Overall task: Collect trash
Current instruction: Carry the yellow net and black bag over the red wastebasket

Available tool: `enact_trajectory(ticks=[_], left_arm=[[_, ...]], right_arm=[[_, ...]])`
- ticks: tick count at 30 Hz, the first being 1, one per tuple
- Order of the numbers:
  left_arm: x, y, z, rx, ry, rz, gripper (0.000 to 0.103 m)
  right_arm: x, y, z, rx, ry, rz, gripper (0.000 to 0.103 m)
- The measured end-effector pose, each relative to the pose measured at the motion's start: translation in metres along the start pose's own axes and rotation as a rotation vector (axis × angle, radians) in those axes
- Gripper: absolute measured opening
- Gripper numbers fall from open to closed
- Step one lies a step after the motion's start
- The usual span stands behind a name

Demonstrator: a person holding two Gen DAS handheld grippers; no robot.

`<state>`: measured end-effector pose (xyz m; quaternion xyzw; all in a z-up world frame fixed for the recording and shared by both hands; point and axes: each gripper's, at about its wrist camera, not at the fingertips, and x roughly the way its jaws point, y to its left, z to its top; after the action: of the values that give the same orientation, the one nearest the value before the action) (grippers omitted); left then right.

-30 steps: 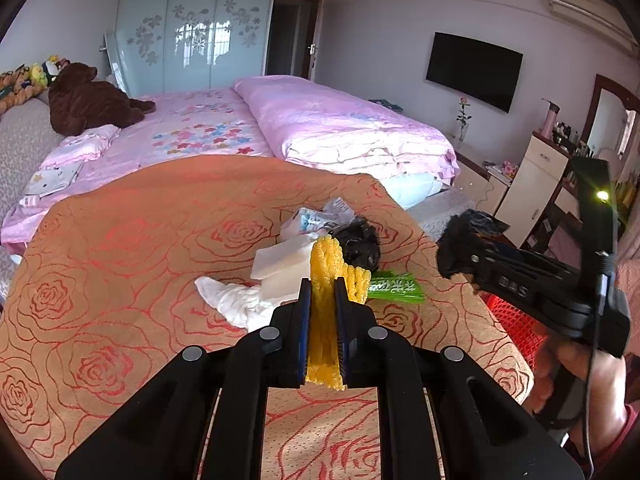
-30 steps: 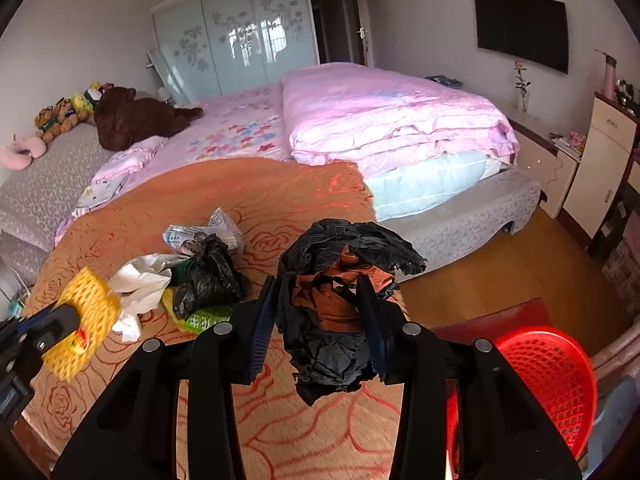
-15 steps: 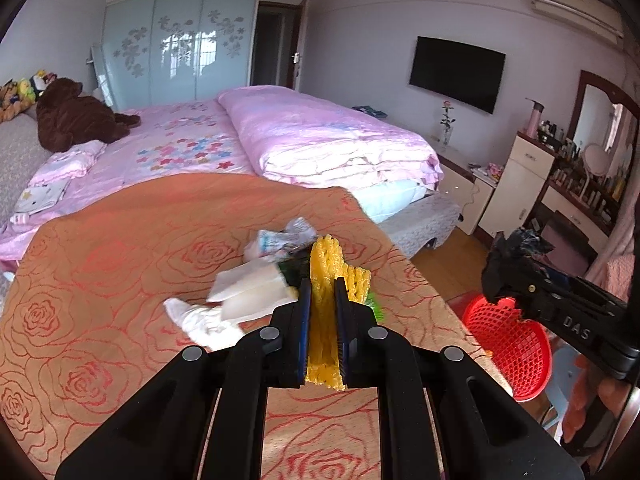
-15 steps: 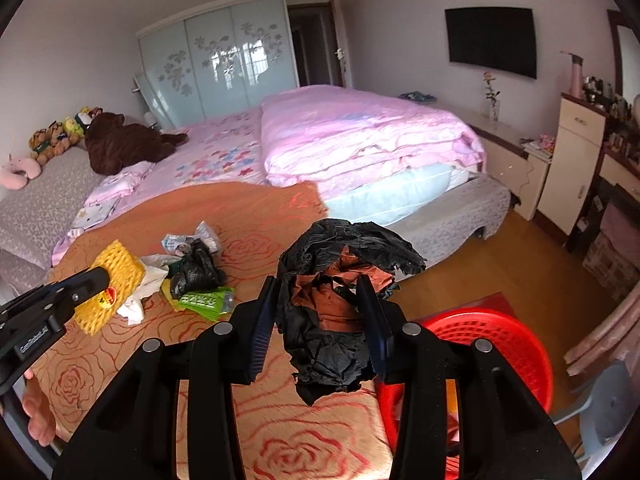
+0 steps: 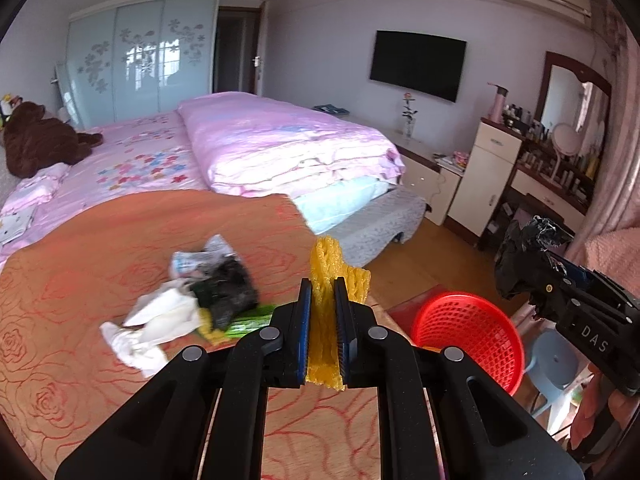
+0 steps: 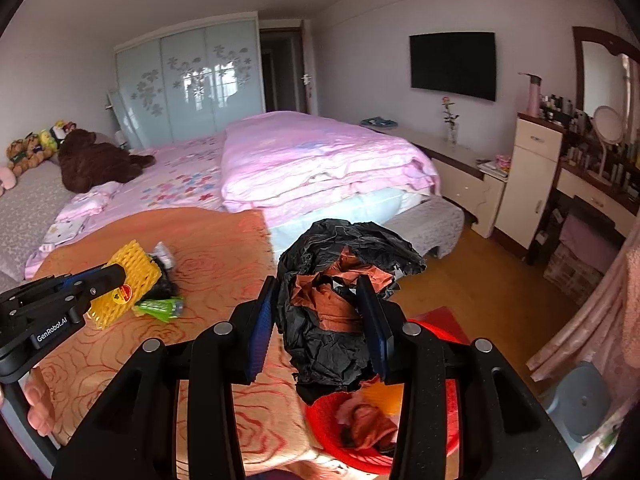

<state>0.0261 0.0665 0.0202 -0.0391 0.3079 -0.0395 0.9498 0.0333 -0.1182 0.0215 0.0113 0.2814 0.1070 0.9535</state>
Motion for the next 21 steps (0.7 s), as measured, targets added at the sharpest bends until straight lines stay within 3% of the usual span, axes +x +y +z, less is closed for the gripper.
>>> enact_trajectory(ticks=[21], left_arm=[[0.037, -0.076, -0.002, 0.113, 0.057, -0.097, 0.010]], right_arm=[[0.000, -0.063, -0.023, 0.085, 0.028, -0.102, 0.039]])
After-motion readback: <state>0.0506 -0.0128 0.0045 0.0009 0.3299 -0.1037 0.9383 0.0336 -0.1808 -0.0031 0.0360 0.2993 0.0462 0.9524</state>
